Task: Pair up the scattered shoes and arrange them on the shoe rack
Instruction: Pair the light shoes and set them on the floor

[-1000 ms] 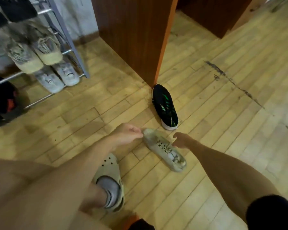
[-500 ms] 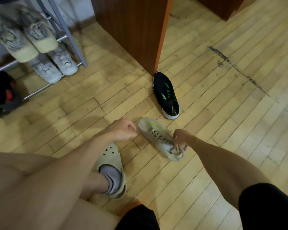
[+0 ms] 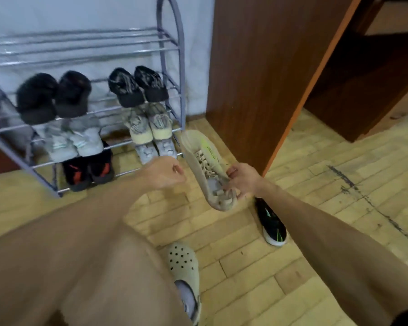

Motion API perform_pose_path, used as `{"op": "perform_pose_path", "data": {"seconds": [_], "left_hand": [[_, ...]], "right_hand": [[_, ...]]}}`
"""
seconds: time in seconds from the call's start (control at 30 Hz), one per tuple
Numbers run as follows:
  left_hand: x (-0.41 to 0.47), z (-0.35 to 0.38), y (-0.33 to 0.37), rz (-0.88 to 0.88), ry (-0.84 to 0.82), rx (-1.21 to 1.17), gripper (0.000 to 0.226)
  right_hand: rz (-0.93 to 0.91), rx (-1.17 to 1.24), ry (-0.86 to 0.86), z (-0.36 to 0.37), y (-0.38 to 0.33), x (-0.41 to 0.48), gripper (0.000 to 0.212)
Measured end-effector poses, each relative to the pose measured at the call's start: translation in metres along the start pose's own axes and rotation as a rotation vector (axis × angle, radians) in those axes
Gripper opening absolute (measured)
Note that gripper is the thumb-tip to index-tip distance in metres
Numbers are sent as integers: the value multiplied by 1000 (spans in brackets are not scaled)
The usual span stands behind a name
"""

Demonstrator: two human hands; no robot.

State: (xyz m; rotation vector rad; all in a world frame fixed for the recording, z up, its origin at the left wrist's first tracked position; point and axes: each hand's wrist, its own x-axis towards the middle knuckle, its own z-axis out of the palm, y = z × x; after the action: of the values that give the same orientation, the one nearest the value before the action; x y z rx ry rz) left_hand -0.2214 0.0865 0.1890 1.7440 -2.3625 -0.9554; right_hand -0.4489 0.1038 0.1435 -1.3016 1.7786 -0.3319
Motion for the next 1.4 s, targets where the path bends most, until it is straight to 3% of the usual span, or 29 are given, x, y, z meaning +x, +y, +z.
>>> {"op": "perform_pose_path", "data": {"seconds": [0.13, 0.3, 0.37, 0.47, 0.6, 0.83, 1.0, 1.17, 1.4], "left_hand": [[-42, -87, -48, -76, 202, -33, 18], [-128, -156, -137, -277, 422, -58, 21], [-168, -164, -178, -387, 475, -82, 22], [-228, -158, -240, -545, 527, -151, 24], [-300, -120, -320, -749, 493, -257, 31], [-383, -4, -414, -1061, 459, -546, 37], [-410, 69, -459, -1190, 440, -665, 33], [-404, 95, -517, -1332, 573, -634, 52], [-373, 112, -587, -1367, 660, -473, 90]], "right_hand": [[-211, -146, 12, 15, -114, 0, 49], [-492, -391, 10, 81, -239, 1, 39], [-588, -489, -12, 123, -282, -5, 33], [-700, -629, -80, 197, -331, -21, 44], [-812, -836, -172, 301, -360, -41, 51], [-818, -970, -395, 446, -333, -67, 43], [-745, -944, -515, 516, -307, -73, 47], [-536, -698, -634, 579, -281, -57, 48], [-292, -487, -697, 629, -240, -7, 46]]}}
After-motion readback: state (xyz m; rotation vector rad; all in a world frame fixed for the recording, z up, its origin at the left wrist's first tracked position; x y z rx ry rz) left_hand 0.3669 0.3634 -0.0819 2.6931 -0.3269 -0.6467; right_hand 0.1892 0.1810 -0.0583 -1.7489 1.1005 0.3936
